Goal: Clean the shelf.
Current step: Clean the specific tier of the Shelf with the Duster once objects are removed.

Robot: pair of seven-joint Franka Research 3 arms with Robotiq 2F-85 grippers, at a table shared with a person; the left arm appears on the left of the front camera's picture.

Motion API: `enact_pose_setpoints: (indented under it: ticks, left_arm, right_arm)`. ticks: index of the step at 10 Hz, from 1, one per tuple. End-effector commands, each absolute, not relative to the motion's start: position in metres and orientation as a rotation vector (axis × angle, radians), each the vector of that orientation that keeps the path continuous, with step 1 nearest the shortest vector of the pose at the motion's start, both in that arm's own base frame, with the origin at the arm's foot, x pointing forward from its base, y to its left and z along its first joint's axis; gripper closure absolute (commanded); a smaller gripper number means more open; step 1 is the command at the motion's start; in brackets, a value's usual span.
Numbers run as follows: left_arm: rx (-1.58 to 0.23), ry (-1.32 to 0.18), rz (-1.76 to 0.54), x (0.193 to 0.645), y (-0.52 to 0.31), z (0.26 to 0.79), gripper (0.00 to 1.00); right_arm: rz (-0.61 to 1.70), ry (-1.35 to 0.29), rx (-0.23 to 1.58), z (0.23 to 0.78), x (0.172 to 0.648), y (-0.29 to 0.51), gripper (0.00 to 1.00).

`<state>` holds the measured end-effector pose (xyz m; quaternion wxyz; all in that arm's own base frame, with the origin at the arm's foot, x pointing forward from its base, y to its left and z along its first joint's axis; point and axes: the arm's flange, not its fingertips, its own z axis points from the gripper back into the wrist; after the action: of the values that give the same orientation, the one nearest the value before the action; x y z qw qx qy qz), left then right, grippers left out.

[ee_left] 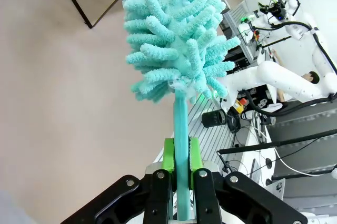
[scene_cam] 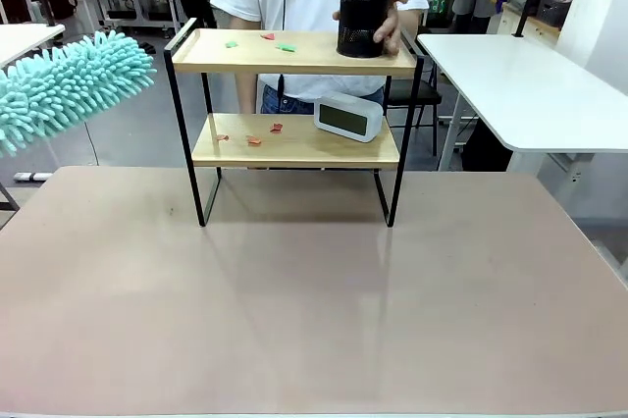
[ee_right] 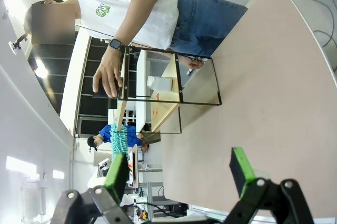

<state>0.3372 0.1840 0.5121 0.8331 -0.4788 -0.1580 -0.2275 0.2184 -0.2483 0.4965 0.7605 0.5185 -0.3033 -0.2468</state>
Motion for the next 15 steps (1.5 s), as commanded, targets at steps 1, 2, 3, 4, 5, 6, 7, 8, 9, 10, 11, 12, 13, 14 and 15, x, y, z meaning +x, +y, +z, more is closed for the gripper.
enact_pose_setpoints:
  ticks: [1,2,3,4,5,6,7,8,9,10,11,12,13,14,15]
  left_arm:
    - [-1.023,-0.344,-0.503,0.336,0.187,0.515,1.0]
    - [-1.023,-0.344,-0.503,0.336,0.187,0.515,1.0]
    - [-1.023,-0.344,-0.503,0.336,0.187,0.515,1.0]
    - [-1.023,-0.344,-0.503,0.336,0.187,0.515,1.0]
    - [-1.023,-0.344,-0.503,0.336,0.187,0.515,1.0]
    - [-1.023,-0.344,-0.503,0.336,0.187,0.515,1.0]
    - [-1.023,-0.344,-0.503,0.336,0.187,0.515,1.0]
    - [-1.023,-0.344,-0.503,0.336,0.187,0.515,1.0]
    - [-1.015,-0.335,-0.482,0.337,0.184,0.512,0.88]
    - [-1.003,-0.36,-0.425,0.331,0.182,0.525,0.88]
    - [-0.983,-0.396,-0.361,0.32,0.181,0.558,0.88]
    - [-0.929,-0.402,-0.303,0.312,0.177,0.597,0.88]
    - [-0.869,-0.394,-0.343,0.306,0.162,0.638,0.88]
    - [-0.787,-0.369,-0.37,0.307,0.141,0.666,0.88]
    - [-0.712,-0.351,-0.401,0.312,0.115,0.688,0.88]
  right_arm:
    - [-0.515,-0.688,1.137,0.498,0.221,-0.248,0.0]
    - [-0.515,-0.688,1.137,0.498,0.221,-0.248,0.0]
    - [-0.515,-0.688,1.137,0.498,0.221,-0.248,0.0]
    - [-0.515,-0.688,1.137,0.498,0.221,-0.248,0.0]
    - [-0.515,-0.688,1.137,0.498,0.221,-0.248,0.0]
    - [-0.515,-0.688,1.137,0.498,0.221,-0.248,0.0]
    - [-0.515,-0.688,1.137,0.498,0.221,-0.248,0.0]
    - [-0.515,-0.688,1.137,0.498,0.221,-0.248,0.0]
    - [-0.515,-0.688,1.137,0.498,0.221,-0.248,0.0]
    - [-0.515,-0.688,1.137,0.498,0.221,-0.248,0.0]
    - [-0.515,-0.688,1.137,0.498,0.221,-0.248,0.0]
    - [-0.515,-0.688,1.137,0.498,0.221,-0.248,0.0]
    - [-0.515,-0.688,1.137,0.498,0.221,-0.248,0.0]
    - [-0.515,-0.688,1.137,0.498,0.221,-0.248,0.0]
    - [-0.515,-0.688,1.137,0.498,0.221,-0.248,0.0]
